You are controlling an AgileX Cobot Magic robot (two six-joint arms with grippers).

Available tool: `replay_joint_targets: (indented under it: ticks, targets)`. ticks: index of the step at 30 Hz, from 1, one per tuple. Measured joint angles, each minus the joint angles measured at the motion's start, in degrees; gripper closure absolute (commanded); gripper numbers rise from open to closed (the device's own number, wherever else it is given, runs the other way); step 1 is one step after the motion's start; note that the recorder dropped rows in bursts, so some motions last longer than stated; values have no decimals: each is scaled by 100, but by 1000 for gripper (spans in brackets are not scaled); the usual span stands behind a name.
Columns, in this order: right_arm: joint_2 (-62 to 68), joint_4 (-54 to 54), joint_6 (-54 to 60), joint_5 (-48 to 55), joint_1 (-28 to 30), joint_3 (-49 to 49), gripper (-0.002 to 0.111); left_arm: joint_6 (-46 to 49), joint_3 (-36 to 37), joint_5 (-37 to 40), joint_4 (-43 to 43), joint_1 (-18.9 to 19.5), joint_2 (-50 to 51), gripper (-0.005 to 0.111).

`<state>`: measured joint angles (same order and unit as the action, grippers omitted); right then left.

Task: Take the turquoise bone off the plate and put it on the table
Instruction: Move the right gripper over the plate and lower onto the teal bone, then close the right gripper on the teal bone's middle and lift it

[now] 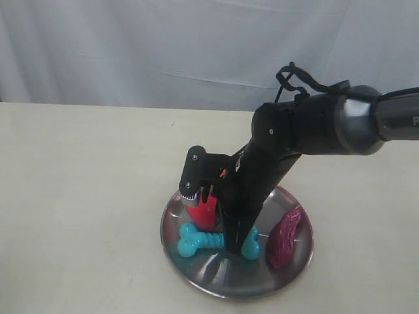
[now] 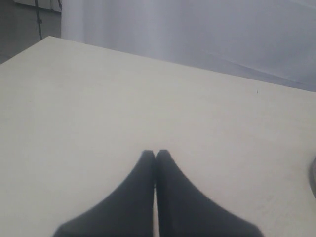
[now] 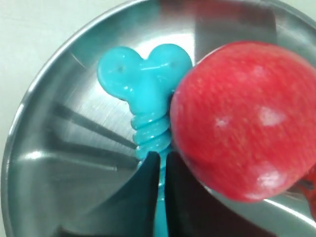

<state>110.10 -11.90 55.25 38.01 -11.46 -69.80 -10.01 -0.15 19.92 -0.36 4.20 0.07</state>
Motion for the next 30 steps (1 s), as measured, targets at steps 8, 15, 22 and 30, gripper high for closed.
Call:
replay_joint_targets:
  ticks: [8, 15, 22, 30]
  targets:
    - [201, -34, 0, 89, 0, 0, 59, 0, 0, 0, 0, 0, 0, 107]
    - [356, -34, 0, -101, 0, -10, 59, 0, 0, 0, 0, 0, 0, 107]
    - [537, -34, 0, -323, 0, -10, 59, 0, 0, 0, 0, 0, 0, 107]
    - [551, -44, 0, -418, 0, -10, 59, 0, 0, 0, 0, 0, 0, 107]
